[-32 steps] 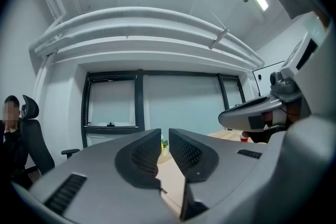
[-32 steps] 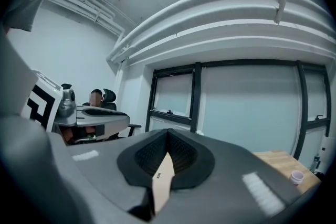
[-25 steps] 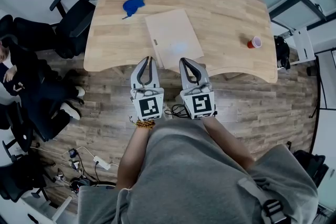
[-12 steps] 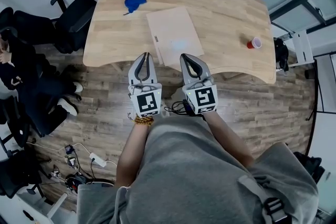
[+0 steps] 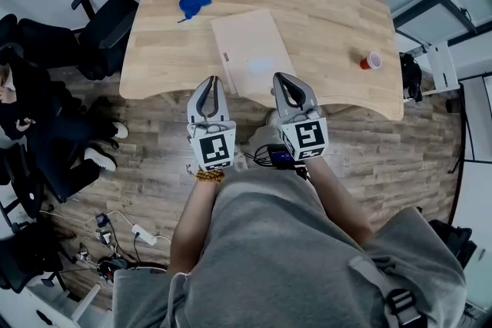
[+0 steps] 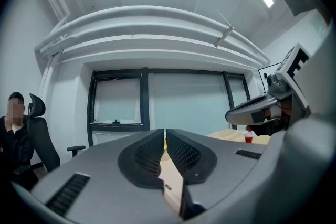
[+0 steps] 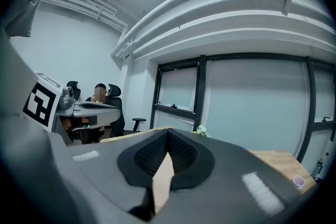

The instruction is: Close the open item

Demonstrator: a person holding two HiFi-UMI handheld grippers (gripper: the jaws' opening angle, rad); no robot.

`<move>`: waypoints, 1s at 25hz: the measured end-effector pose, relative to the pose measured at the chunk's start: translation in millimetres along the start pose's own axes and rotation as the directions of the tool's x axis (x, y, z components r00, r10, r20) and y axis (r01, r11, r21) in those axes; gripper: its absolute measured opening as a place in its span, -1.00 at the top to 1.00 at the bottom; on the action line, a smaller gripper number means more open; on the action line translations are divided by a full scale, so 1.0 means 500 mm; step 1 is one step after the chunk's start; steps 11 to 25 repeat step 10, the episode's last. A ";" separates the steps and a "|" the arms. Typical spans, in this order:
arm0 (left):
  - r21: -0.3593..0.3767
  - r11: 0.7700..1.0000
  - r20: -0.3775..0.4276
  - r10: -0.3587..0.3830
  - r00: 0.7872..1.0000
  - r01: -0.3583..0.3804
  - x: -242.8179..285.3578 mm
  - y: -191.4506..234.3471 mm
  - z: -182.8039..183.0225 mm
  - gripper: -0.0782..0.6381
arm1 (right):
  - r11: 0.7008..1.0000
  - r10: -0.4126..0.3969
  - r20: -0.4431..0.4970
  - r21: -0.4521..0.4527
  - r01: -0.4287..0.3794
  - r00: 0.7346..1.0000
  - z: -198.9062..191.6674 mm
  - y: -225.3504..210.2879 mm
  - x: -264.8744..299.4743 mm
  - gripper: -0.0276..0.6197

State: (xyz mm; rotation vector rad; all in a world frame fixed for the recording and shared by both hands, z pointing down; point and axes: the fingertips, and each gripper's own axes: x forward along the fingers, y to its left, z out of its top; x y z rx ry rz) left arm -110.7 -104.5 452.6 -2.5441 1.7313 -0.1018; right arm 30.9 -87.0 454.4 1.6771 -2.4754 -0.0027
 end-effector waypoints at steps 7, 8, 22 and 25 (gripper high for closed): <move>0.009 1.000 -0.029 -0.013 1.000 0.013 0.012 -0.017 -0.019 0.72 | 1.000 0.000 -0.023 -0.007 0.000 1.000 -0.022 -0.021 0.002 0.89; 0.010 1.000 -0.035 -0.013 0.999 0.014 0.015 -0.018 -0.024 0.72 | 1.000 0.001 -0.027 -0.011 -0.001 1.000 -0.026 -0.024 0.004 0.89; 0.010 1.000 -0.048 -0.015 0.999 0.015 0.021 -0.022 -0.033 0.72 | 1.000 0.005 -0.035 -0.021 -0.005 0.999 -0.033 -0.031 0.009 0.89; 0.010 1.000 -0.048 -0.015 0.999 0.015 0.021 -0.022 -0.033 0.72 | 1.000 0.005 -0.035 -0.021 -0.005 0.999 -0.033 -0.031 0.009 0.89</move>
